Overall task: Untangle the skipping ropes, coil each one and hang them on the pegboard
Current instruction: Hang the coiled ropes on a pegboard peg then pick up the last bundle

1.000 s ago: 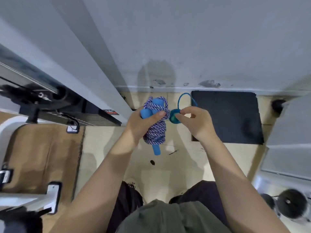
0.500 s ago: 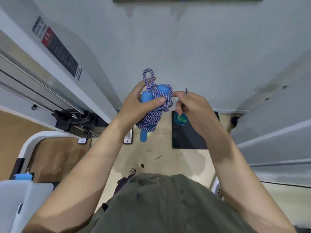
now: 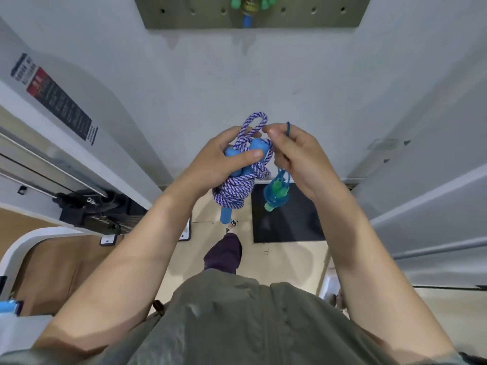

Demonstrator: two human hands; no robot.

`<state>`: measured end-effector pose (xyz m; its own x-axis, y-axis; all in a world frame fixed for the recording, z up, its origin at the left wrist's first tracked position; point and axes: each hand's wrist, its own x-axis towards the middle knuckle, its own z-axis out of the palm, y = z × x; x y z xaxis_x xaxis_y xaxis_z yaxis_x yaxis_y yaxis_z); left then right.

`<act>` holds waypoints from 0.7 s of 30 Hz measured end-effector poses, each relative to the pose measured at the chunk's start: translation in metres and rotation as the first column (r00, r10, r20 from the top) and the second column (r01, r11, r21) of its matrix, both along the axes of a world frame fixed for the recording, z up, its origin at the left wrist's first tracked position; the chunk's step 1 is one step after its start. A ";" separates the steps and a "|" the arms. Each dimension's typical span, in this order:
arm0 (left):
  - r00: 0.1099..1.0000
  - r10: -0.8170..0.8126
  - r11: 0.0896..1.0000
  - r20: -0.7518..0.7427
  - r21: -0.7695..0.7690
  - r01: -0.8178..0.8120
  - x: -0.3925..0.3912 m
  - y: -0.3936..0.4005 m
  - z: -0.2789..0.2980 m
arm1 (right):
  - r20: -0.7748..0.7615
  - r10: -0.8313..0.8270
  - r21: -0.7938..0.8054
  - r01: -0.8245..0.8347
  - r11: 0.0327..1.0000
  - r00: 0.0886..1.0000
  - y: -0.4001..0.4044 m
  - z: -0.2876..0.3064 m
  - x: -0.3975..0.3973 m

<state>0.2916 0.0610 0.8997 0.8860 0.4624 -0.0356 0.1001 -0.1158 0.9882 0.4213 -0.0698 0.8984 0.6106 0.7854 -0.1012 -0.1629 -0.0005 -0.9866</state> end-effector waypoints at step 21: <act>0.993 -0.080 0.994 -0.089 0.074 0.086 0.189 0.193 0.017 | 0.293 -0.154 0.011 0.157 0.987 0.944 0.199 0.069 0.173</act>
<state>0.4811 0.2540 0.9172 0.9165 0.3918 -0.0802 0.1712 -0.2032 0.9641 0.5943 0.1295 0.9673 0.7294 0.6781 0.0904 0.1329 -0.0109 -0.9911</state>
